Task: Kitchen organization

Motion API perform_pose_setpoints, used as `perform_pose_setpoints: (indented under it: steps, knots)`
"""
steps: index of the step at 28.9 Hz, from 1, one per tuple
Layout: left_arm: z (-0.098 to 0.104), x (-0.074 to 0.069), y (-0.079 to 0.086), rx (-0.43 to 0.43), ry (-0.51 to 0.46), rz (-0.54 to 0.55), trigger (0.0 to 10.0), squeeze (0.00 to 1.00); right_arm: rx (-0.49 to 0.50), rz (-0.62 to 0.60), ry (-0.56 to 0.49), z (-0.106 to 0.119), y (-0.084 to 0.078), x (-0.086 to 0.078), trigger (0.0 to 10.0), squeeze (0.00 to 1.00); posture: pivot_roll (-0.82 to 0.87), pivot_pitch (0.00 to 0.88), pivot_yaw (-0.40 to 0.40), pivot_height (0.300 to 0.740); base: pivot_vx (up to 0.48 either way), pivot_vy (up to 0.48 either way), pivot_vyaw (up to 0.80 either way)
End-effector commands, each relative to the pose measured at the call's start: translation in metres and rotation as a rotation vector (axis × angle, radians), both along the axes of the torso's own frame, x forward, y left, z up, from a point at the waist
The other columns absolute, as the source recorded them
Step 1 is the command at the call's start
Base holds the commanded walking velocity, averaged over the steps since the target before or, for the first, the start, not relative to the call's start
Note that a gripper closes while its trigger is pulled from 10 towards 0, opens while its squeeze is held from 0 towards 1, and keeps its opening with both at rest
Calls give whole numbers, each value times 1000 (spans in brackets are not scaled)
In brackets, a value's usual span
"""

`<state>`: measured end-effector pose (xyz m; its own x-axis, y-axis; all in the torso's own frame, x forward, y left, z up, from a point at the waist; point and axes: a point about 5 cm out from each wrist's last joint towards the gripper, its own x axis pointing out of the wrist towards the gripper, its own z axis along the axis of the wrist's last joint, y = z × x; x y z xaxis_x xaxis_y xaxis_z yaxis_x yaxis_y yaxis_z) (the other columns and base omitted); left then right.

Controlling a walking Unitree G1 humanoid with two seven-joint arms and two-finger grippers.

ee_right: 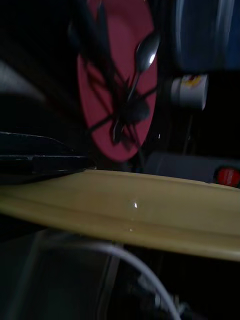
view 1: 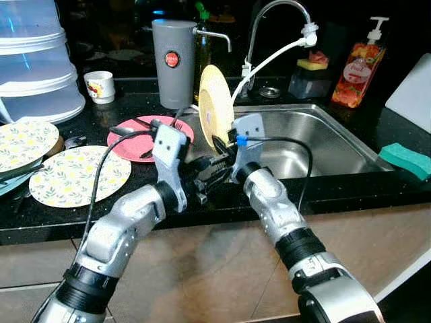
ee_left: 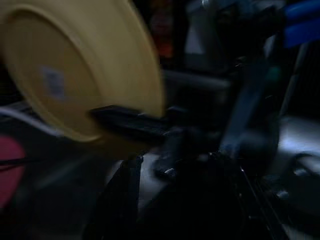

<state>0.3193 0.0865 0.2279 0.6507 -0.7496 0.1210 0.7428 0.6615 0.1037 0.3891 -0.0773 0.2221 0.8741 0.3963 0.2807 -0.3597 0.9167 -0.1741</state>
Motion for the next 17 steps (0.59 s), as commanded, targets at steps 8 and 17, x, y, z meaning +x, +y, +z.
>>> perform_pose_setpoints:
  steps: [8, 17]
  knots:
    - [-13, 6, 16, 114, -11, 114, 10000, 0, -120, -139, 110, -33, -25, 7, 0, 0, 79, 23, -7, 740, 0, 0, 0]
    - [-22, 9, 19, 163, 16, 116, 10000, 0, -143, -89, 265, -55, -23, 6, 1529, 0, 80, 33, -7, 740, 0, 0, 0]
